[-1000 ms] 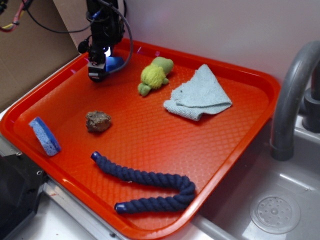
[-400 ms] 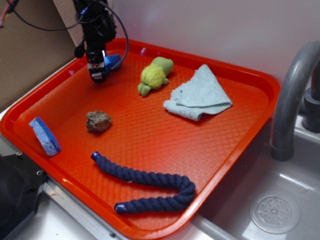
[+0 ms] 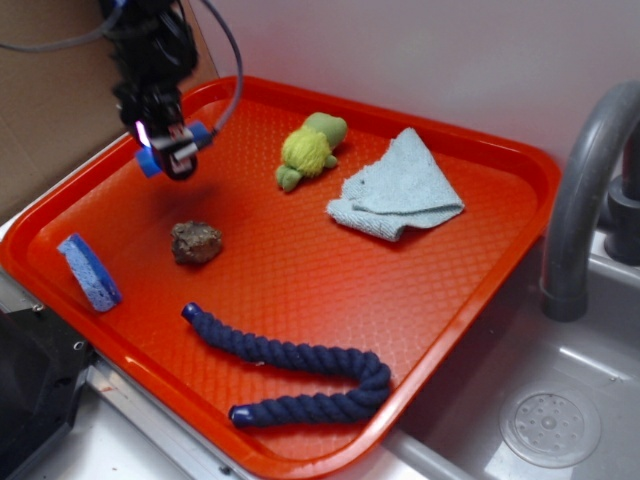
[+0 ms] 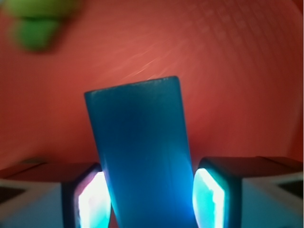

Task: Grab the blue block.

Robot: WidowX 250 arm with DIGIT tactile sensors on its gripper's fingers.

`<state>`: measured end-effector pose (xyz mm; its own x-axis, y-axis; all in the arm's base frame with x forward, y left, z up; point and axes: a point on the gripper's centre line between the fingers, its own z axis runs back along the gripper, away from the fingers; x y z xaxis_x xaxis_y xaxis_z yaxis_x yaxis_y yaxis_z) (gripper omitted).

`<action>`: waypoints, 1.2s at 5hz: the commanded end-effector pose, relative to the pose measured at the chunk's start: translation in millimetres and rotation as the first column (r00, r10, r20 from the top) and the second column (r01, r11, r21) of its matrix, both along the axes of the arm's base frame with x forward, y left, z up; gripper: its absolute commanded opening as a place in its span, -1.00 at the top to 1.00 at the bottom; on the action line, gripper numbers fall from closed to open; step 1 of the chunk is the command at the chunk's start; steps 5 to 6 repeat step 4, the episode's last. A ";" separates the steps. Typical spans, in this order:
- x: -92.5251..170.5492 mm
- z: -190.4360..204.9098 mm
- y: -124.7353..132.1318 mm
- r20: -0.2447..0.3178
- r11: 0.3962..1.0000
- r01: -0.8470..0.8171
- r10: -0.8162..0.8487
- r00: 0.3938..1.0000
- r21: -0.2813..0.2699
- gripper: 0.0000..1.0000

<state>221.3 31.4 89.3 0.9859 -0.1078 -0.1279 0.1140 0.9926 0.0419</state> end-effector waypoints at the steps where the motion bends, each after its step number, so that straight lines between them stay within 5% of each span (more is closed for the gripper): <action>1: 16.4 88.6 -59.1 -0.023 0.966 -0.258 0.257 0.966 -0.025 1.00; 2: 28.8 115.1 -82.1 0.019 0.963 -0.263 0.265 0.964 -0.050 1.00; 3: 36.9 135.9 -94.7 0.146 0.982 -0.178 0.184 0.972 -0.055 1.00; 4: 44.4 125.7 -84.3 0.155 0.980 -0.197 0.196 0.968 -0.012 1.00; 6: 44.4 125.7 -84.3 0.155 0.980 -0.197 0.196 0.968 -0.012 1.00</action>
